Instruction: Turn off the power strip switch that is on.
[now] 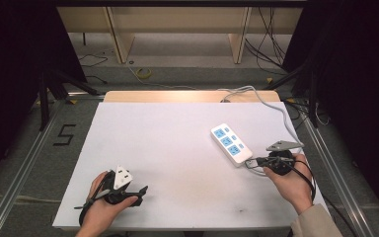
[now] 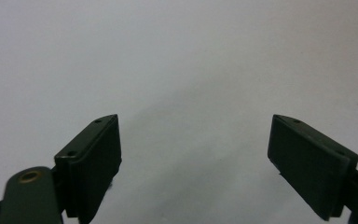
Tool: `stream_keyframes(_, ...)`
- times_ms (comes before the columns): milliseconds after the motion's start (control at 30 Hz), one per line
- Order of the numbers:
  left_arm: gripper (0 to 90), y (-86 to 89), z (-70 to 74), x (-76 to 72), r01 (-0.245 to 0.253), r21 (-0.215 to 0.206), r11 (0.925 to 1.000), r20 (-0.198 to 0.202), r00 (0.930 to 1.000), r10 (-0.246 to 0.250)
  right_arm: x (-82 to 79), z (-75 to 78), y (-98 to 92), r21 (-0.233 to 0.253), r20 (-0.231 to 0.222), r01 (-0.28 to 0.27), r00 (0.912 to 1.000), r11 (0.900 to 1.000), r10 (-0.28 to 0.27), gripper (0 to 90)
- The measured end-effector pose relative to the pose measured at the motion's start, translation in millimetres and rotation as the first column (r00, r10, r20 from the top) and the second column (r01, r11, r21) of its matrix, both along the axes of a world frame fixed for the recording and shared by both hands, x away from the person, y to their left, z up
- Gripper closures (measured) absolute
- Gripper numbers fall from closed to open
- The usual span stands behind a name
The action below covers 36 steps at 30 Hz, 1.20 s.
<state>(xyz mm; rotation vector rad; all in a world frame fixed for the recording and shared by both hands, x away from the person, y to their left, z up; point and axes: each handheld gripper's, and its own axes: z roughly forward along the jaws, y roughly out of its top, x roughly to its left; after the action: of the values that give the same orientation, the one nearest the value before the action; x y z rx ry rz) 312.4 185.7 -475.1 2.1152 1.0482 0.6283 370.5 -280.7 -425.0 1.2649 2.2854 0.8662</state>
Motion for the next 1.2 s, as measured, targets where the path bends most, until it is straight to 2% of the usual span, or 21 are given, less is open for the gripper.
stream_keyframes(1200, 17.3, -1.1, -0.5, 0.2, 0.002, 0.000, 1.0000, -0.001, 1.0000, -0.002, 16.2, 0.6, 5.7, -0.009, -0.014, 0.006, 0.9999, 1.000, -0.006, 90.0)
